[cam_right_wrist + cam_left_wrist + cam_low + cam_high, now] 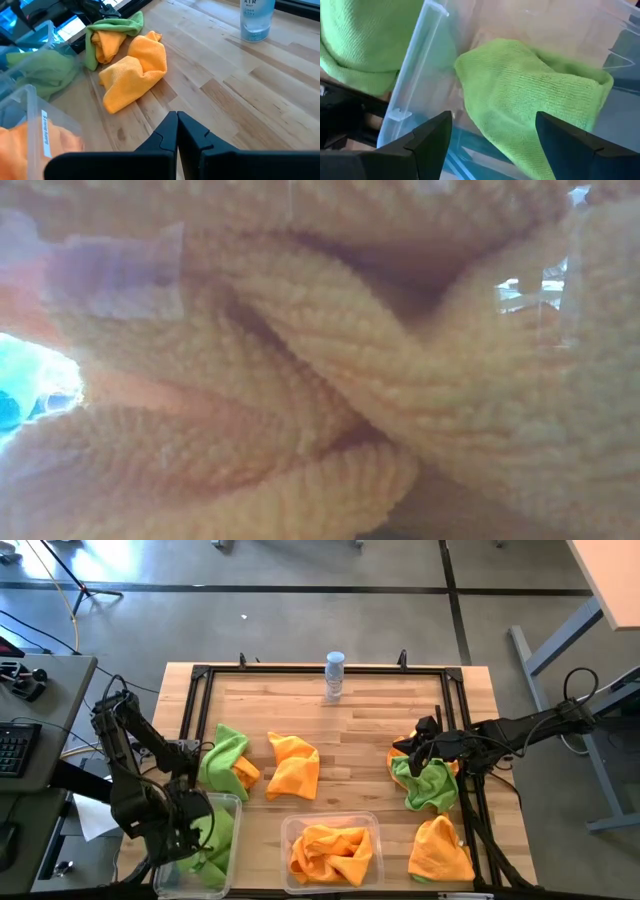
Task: Sort microfiber towel by color & place in baskets
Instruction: Put the orange microfiber towel into the right transparent bin
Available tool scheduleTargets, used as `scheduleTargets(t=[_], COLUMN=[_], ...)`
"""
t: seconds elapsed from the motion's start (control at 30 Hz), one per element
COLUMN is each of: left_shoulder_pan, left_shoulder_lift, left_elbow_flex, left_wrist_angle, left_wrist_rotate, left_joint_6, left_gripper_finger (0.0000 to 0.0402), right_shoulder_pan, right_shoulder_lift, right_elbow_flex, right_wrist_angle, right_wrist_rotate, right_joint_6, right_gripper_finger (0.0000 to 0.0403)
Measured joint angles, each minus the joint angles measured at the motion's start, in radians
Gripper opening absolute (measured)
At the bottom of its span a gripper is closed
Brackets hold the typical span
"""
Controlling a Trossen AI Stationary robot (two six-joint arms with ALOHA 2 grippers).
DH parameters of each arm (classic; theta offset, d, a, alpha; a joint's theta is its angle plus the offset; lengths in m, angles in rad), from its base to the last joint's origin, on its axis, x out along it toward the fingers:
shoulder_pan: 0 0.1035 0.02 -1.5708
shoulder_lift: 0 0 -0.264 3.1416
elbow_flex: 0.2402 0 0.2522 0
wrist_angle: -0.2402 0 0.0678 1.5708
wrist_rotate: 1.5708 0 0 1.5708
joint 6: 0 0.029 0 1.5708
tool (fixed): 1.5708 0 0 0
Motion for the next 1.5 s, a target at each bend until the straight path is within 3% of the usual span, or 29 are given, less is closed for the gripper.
scheduleTargets(t=[0.33, 0.6, 0.93, 1.2, 1.37, 1.5], left_shoulder_pan=[0.000, 0.010, 0.049, 0.228, 0.394, 0.514], left_shoulder_lift=[0.000, 0.000, -0.048, -0.095, -0.110, -0.110], left_elbow_flex=[0.000, 0.000, -0.001, -0.001, -0.001, -0.025], left_wrist_angle=[0.111, 0.130, 0.109, 0.020, 0.035, 0.092], left_wrist_rotate=[0.007, -0.072, -0.289, -0.620, -0.660, -0.696], left_joint_6=[-0.004, 0.074, 0.071, 0.102, 0.266, 0.447], left_gripper_finger=[0.0273, 0.0273, 0.0273, 0.0273, 0.0273, 0.0273], right_shoulder_pan=[0.000, 0.000, 0.000, 0.000, 0.000, 0.000], right_shoulder_lift=[0.000, 0.000, 0.000, 0.035, 0.093, 0.168], right_elbow_flex=[0.000, 0.000, 0.000, 0.000, 0.007, 0.096], right_wrist_angle=[-0.040, -0.039, -0.039, -0.040, -0.054, -0.166], right_wrist_rotate=[0.000, 0.008, -0.021, -0.068, -0.096, -0.095], right_joint_6=[-0.002, -0.006, -0.006, -0.003, 0.078, 0.110], right_gripper_finger=[0.0000, 0.0000, 0.0000, 0.0000, 0.0000, 0.0000])
